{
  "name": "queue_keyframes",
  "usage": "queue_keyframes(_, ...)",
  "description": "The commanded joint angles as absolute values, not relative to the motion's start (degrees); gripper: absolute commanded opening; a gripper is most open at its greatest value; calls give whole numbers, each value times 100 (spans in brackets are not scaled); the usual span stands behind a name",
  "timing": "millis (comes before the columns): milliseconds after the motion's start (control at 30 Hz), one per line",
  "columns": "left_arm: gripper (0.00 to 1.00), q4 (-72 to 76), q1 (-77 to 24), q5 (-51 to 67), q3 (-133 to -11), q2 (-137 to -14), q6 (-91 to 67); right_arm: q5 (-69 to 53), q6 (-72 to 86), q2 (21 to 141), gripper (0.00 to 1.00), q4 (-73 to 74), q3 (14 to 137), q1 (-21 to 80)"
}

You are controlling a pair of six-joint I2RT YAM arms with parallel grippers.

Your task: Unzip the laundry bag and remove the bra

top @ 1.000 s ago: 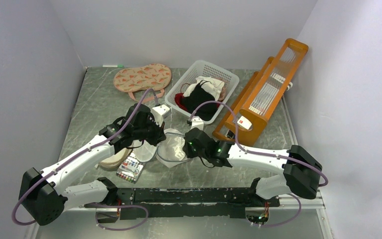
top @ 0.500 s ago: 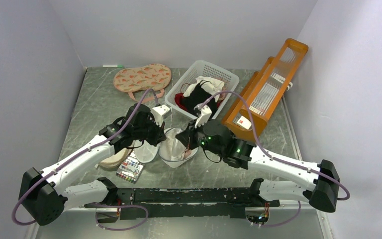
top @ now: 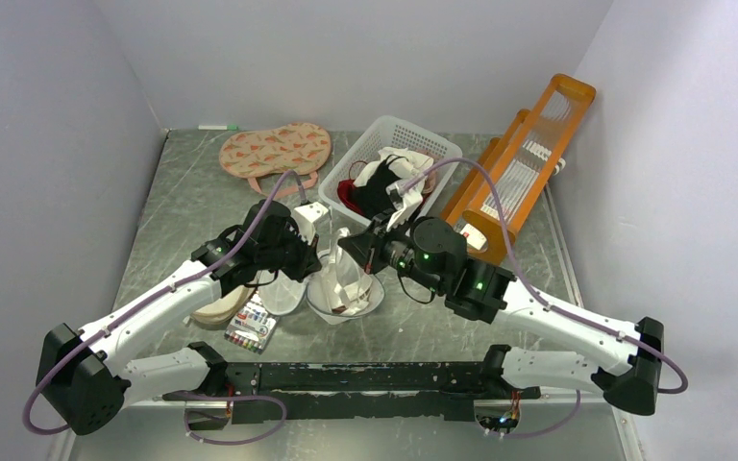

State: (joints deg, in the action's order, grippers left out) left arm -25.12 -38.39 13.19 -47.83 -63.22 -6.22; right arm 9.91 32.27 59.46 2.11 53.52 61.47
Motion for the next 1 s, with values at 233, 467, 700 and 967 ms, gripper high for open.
queue_keyframes(233, 14, -2432, -3814, 1282, -4914, -6294, -571, 1289, 2760, 5359, 0, 416, 6175, 6153)
queue_keyframes(467, 15, -2420, -3813, 1230, -4895, -6206, -597, 1237, 2604, 5181, 0, 512, 6472, 6153)
queue_keyframes(700, 15, -2444, -3812, 1219, -4914, -6291, -605, 1303, 2265, 5328, 0, 587, 7037, 6153)
queue_keyframes(967, 16, -2438, -3808, 1139, -4895, -6152, -619, 1794, 1578, 5489, 0, 754, 7881, 6150)
